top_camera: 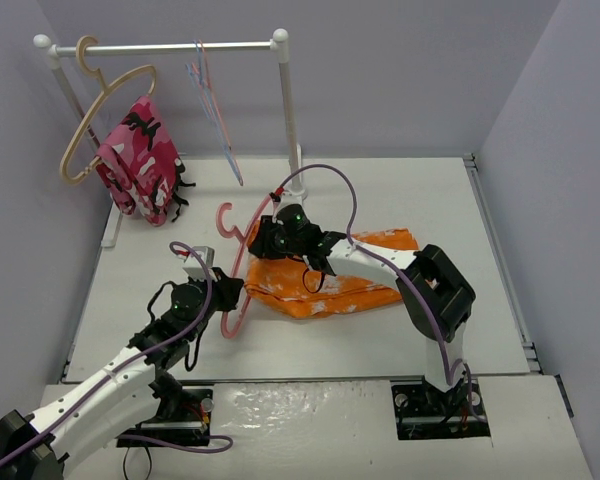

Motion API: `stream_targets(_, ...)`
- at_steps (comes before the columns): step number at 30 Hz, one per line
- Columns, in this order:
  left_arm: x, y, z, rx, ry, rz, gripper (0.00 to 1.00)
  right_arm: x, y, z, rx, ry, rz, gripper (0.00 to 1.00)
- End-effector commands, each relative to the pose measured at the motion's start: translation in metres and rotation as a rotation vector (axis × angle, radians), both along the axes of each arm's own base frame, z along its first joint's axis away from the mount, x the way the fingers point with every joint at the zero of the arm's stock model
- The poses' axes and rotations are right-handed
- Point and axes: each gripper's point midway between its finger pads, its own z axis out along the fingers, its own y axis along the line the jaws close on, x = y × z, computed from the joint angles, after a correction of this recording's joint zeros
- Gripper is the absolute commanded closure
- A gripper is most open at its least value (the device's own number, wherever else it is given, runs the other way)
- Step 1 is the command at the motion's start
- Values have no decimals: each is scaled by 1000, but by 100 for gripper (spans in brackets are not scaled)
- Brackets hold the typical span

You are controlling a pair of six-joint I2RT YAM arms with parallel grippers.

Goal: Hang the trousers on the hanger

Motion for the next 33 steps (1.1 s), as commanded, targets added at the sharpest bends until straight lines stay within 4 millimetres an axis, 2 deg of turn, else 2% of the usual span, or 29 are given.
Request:
stream_targets(1, 10, -15, 46, -124, -112, -13, 100, 12, 18, 57, 122, -133, 20, 50)
stream_targets(4, 11, -13, 45, -123, -111, -3, 100, 10, 10, 65, 99, -149, 27, 32)
stream_targets(8, 11, -11, 43, -115, -107, 9, 100, 0, -3, 74, 56, -167, 51, 31)
stream_targets(11, 11, -11, 43, -117, -106, 10, 100, -9, -11, 75, 39, -164, 77, 40)
stream_targets(12, 11, -12, 42, -115, -104, 8, 100, -15, -13, 74, 39, -158, 96, 54)
stream_targets(15, 12, -14, 42, -122, -104, 4, 100, -31, -16, 67, 36, -133, 135, 77)
stream_targets(18, 14, -18, 43, -128, -104, -7, 100, -45, -16, 57, 40, -100, 173, 93)
stream_targets(24, 16, -25, 44, -146, -106, -16, 100, -65, -11, 27, 53, -40, 224, 100)
stream_targets(29, 18, -29, 44, -168, -101, -11, 100, -75, -1, 9, 86, -21, 265, 100)
stream_targets(33, 18, -36, 39, -175, -88, -14, 100, -78, 9, 5, 120, -17, 291, 100)
